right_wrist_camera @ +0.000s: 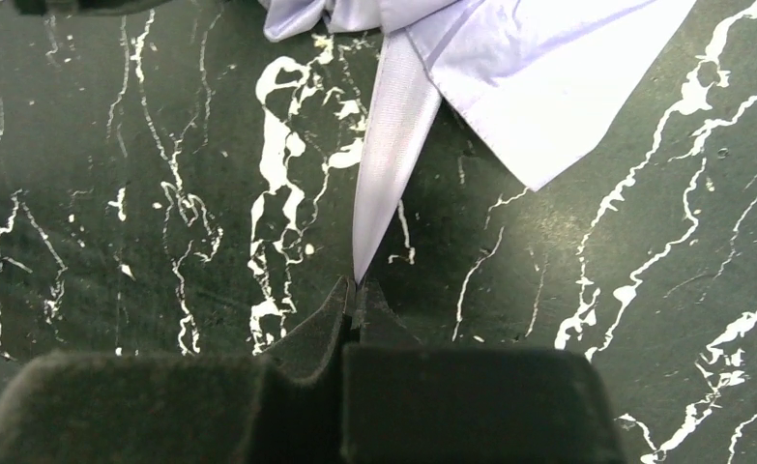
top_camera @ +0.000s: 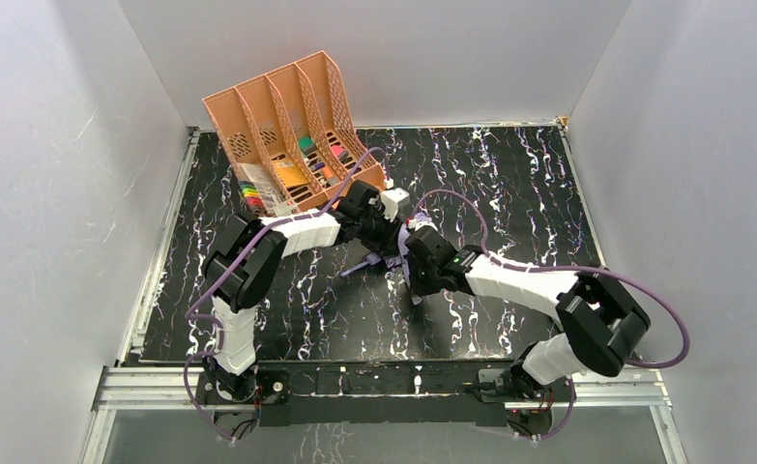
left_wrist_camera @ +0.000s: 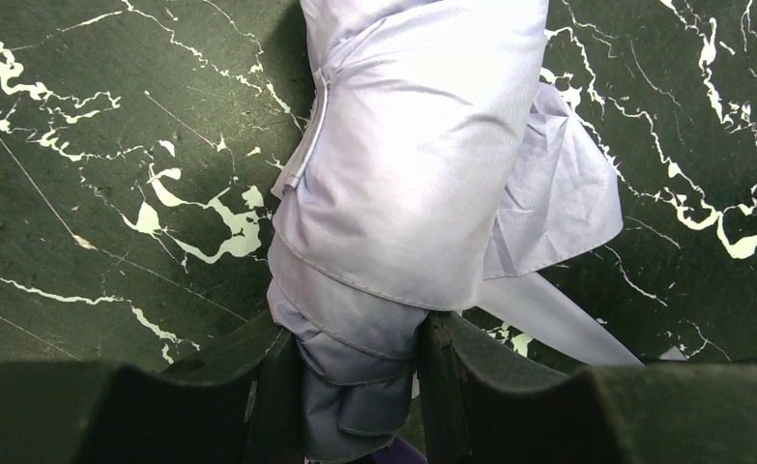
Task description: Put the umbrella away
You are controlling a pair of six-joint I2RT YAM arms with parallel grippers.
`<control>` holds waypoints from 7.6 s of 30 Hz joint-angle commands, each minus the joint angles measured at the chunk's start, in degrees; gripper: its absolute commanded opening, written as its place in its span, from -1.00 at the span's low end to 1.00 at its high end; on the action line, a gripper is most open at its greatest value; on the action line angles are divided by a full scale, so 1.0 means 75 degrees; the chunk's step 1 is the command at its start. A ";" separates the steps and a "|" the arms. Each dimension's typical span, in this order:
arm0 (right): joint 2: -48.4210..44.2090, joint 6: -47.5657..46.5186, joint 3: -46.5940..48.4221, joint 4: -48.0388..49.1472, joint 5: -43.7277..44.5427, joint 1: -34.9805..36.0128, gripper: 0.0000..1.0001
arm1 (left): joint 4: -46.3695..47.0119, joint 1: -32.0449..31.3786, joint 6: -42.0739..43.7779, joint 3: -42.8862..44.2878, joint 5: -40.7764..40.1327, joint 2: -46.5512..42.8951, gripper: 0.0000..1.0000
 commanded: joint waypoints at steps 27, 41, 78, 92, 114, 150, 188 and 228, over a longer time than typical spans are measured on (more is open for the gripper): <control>-0.0928 0.0401 -0.0616 -0.1861 -0.0466 0.0519 -0.62 | 0.1827 -0.1104 0.3100 -0.2782 -0.4091 -0.0756 -1.00; -0.2321 -0.1916 -0.0460 -0.0377 -0.0955 -0.3178 0.37 | 0.2298 -0.1315 0.3954 -0.3320 -0.2930 -0.1009 -1.00; 0.2074 -1.0025 0.2983 -0.0592 -0.6638 -0.3038 0.70 | 0.5832 -0.3044 0.8033 -0.5196 -0.4985 -0.0015 -1.00; 0.3218 -1.0103 0.3485 -0.1658 -0.5142 -0.2696 0.33 | 0.5864 -0.3101 0.7634 -0.4986 -0.5380 -0.0042 -1.00; 0.2451 -0.9528 0.2088 -0.0428 -0.3995 -0.2490 -0.20 | 0.4709 -0.3371 0.4601 -0.5217 -0.5780 -0.3707 0.12; 0.0111 -0.9985 -0.2347 0.4286 -0.1179 -0.1076 -0.08 | -0.0485 0.0475 0.1148 -0.0266 0.2055 -0.1518 0.93; -0.0458 -0.9698 -0.2345 0.4288 -0.1543 -0.1033 -0.10 | -0.2500 0.0084 0.2487 0.0752 0.2104 0.0847 -0.29; -0.2291 0.2415 -0.1132 0.1155 -0.0277 -0.1623 0.31 | -0.1620 -0.0853 -0.2213 -0.2443 -0.3654 -0.1127 -1.00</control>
